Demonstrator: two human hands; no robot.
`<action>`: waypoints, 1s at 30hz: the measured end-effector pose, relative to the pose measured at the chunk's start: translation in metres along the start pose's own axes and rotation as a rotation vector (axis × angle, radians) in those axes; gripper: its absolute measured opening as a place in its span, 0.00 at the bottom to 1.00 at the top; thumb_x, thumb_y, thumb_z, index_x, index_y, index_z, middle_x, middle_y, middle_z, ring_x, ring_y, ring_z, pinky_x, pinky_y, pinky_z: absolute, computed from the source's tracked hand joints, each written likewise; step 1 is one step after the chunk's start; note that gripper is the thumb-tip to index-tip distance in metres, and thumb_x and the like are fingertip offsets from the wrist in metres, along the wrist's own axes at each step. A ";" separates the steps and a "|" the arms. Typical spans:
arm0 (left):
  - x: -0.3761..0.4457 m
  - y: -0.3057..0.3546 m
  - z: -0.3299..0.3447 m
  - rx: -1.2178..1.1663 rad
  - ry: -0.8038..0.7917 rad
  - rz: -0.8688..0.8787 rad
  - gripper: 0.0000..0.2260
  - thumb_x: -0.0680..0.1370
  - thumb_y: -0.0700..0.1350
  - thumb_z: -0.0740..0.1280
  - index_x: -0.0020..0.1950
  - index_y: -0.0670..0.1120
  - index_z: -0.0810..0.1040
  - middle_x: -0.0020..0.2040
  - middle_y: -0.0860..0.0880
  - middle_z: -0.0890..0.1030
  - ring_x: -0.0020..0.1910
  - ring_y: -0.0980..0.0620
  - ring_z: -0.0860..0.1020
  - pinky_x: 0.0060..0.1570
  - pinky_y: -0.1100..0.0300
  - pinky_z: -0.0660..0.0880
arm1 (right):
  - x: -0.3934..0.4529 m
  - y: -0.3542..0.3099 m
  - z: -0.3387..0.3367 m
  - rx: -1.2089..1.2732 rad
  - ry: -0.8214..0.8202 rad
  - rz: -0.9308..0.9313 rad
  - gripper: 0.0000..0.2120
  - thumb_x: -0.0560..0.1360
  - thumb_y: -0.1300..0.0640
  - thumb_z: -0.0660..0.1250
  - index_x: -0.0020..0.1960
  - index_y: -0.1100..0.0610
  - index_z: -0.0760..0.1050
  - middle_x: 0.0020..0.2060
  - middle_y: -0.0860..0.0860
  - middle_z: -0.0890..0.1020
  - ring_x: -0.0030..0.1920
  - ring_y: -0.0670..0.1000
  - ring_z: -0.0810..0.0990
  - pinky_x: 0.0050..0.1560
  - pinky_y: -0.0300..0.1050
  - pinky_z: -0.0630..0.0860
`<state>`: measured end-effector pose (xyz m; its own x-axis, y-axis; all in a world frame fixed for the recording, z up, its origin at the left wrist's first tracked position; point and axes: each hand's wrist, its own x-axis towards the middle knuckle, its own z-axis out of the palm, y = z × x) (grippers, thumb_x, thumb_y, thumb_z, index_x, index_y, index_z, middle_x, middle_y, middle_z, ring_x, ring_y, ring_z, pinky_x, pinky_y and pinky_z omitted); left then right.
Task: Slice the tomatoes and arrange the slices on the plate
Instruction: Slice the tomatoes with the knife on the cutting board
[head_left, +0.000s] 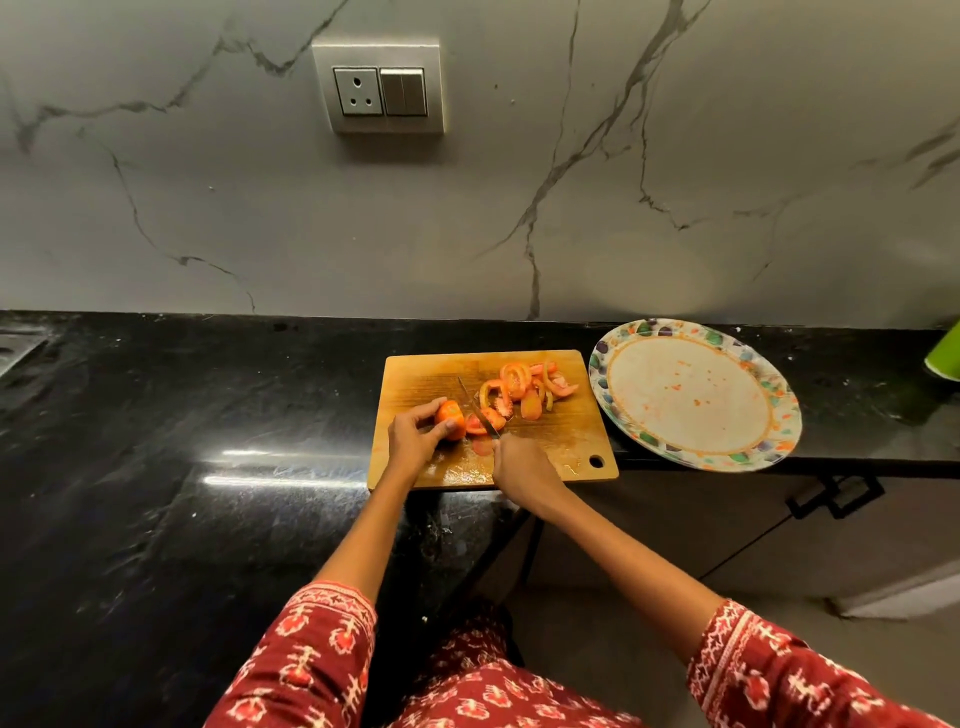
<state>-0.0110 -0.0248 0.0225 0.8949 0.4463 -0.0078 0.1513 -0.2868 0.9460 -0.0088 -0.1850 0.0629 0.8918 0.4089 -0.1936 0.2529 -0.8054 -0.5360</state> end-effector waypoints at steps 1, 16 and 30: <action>-0.001 0.001 0.001 0.000 0.005 0.005 0.20 0.71 0.37 0.72 0.62 0.37 0.75 0.61 0.41 0.77 0.62 0.49 0.73 0.57 0.64 0.70 | 0.002 -0.004 -0.001 0.003 0.005 -0.003 0.15 0.82 0.58 0.51 0.52 0.65 0.73 0.48 0.62 0.79 0.49 0.61 0.78 0.39 0.45 0.66; 0.000 0.004 0.005 -0.009 0.039 -0.027 0.19 0.70 0.37 0.73 0.60 0.38 0.77 0.60 0.41 0.78 0.59 0.49 0.75 0.54 0.64 0.71 | 0.006 -0.019 0.006 -0.025 -0.009 0.087 0.14 0.82 0.58 0.52 0.58 0.65 0.71 0.55 0.61 0.77 0.57 0.61 0.75 0.43 0.46 0.66; 0.002 0.002 0.006 0.059 0.024 0.019 0.19 0.69 0.36 0.73 0.60 0.37 0.77 0.59 0.40 0.79 0.60 0.48 0.76 0.60 0.55 0.73 | 0.023 -0.027 0.011 -0.033 -0.027 0.085 0.10 0.79 0.64 0.54 0.57 0.66 0.71 0.54 0.62 0.78 0.56 0.62 0.76 0.43 0.48 0.68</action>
<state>-0.0067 -0.0299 0.0227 0.8875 0.4604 0.0188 0.1594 -0.3450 0.9249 0.0012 -0.1490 0.0638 0.9001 0.3498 -0.2596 0.1898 -0.8513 -0.4892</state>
